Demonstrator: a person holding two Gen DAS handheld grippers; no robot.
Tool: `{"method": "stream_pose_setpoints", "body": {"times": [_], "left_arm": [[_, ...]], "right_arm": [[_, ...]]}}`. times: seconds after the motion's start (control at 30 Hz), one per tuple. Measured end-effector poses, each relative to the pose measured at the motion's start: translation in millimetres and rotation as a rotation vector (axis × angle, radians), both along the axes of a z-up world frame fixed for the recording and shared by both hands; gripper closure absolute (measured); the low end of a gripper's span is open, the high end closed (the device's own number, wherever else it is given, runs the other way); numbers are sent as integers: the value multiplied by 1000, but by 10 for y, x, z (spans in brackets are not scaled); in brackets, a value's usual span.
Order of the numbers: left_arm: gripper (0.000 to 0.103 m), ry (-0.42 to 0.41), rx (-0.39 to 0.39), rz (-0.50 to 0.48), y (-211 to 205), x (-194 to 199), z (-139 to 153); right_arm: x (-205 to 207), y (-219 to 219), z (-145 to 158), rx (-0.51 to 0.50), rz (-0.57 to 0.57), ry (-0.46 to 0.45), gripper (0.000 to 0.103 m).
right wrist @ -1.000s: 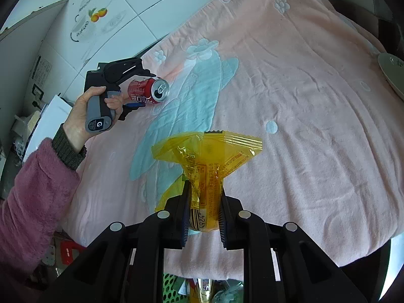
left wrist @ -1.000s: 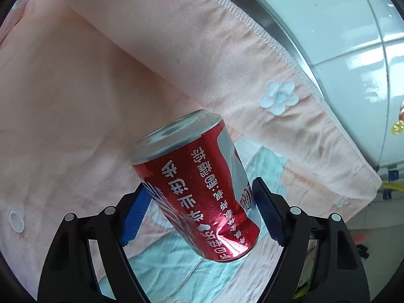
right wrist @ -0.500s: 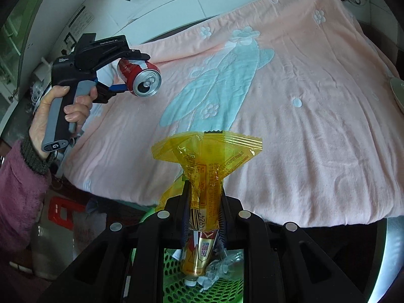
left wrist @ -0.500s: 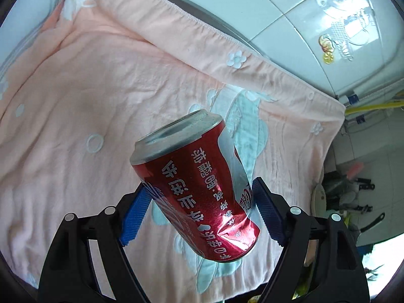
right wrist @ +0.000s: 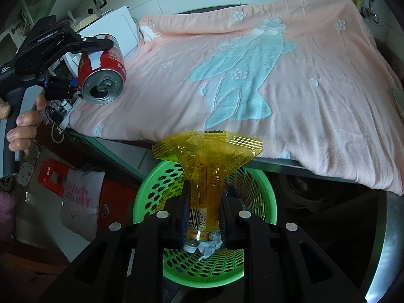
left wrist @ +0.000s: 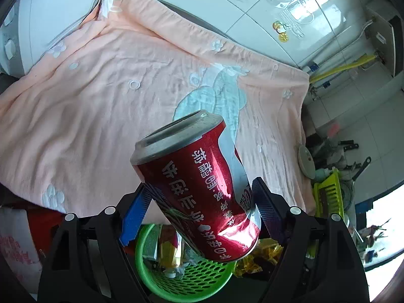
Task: Collect trash
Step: 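Carry wrapper and cola can over the wastebasket and open both tools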
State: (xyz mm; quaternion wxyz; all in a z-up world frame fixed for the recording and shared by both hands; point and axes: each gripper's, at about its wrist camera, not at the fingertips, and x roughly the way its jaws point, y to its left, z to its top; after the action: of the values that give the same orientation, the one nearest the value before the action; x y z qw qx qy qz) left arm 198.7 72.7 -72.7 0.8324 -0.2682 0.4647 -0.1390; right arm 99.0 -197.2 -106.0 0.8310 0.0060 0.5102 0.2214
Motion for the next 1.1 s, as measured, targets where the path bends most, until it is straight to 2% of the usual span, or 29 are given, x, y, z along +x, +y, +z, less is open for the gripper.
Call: {"method": "stream_pose_setpoints", "body": {"times": [0.33, 0.73, 0.93, 1.03, 1.1], "left_arm": [[25, -47, 73, -81, -211, -685, -72], [26, -72, 182, -113, -356, -1085, -261], [26, -77, 200, -108, -341, -1213, -287], [26, -84, 218, -121, -374, -1260, -287], [26, -85, 222, -133, -402, -1282, -293]], "right_arm": [[-248, 61, -194, -97, 35, 12, 83], [-389, 198, -277, -194, 70, -14, 83], [-385, 229, -299, -203, 67, -14, 83], [-395, 254, -299, -211, 69, -25, 75], [-401, 261, -295, -211, 68, -31, 64]]}}
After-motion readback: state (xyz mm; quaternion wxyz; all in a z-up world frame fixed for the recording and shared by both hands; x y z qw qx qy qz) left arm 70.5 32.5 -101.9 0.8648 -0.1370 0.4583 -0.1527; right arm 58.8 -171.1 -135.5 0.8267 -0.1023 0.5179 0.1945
